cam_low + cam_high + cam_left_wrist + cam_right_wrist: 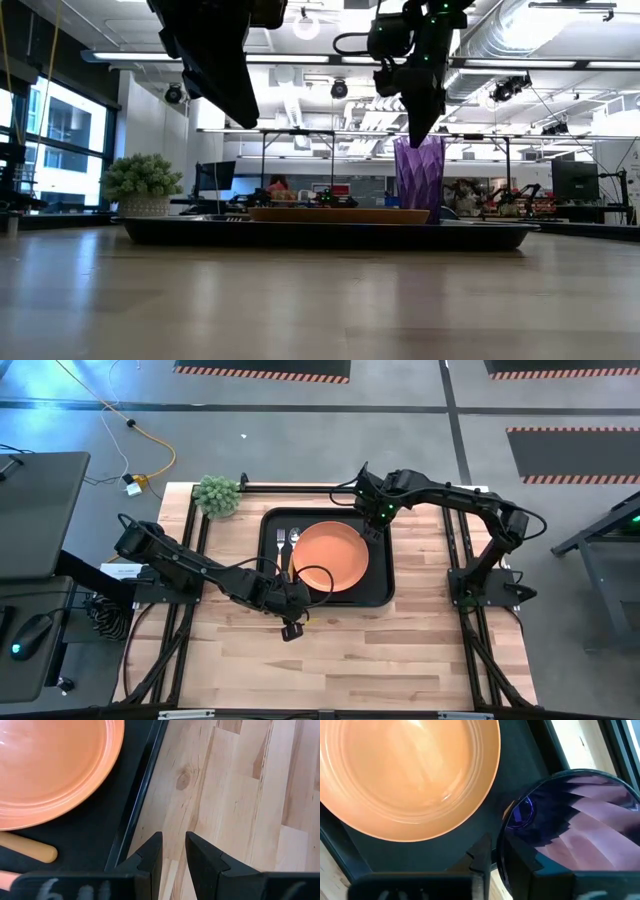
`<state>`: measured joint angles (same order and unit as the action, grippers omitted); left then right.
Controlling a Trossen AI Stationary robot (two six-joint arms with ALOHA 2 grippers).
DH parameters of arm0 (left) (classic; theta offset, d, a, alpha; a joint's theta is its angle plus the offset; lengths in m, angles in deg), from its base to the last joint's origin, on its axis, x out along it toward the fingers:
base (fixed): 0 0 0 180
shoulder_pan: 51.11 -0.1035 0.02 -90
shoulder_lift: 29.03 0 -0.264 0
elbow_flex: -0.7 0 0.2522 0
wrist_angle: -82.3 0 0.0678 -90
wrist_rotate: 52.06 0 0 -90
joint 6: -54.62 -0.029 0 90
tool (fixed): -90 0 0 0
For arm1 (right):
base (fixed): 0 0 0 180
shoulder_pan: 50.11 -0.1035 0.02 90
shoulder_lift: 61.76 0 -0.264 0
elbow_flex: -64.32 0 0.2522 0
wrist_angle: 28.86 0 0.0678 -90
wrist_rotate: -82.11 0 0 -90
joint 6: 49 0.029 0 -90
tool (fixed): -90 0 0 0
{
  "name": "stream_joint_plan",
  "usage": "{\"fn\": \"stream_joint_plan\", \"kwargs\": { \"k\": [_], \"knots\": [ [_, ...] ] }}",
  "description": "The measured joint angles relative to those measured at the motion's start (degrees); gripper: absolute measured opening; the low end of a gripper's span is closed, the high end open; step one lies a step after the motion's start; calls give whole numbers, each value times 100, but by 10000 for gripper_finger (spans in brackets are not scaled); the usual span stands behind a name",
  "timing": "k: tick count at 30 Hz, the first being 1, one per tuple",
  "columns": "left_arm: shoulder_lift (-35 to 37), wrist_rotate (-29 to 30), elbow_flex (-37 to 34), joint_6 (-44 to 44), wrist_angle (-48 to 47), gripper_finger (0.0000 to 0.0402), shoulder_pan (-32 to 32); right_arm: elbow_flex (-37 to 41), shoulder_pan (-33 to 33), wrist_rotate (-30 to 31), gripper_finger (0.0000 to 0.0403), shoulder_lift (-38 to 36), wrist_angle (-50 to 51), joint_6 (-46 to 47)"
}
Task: Pick and place plate/cup/fork/spoon on tray
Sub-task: Put the violet cup into the black tray on the top right side of the orange plate
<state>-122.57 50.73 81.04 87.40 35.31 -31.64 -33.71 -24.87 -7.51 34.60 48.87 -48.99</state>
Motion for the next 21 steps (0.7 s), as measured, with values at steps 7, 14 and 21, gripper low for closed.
{"fn": "stream_joint_plan", "kwargs": {
  "k": [7,14,21],
  "knots": [
    [0,0,0,0,0,76,2,0,0,6,64,0,-92,-2],
    [0,0,0,0,2,76,-1,0,0,15,69,0,-127,0],
    [0,0,0,0,2,76,1,-183,27,19,69,-29,-39,-2]
  ]
}}
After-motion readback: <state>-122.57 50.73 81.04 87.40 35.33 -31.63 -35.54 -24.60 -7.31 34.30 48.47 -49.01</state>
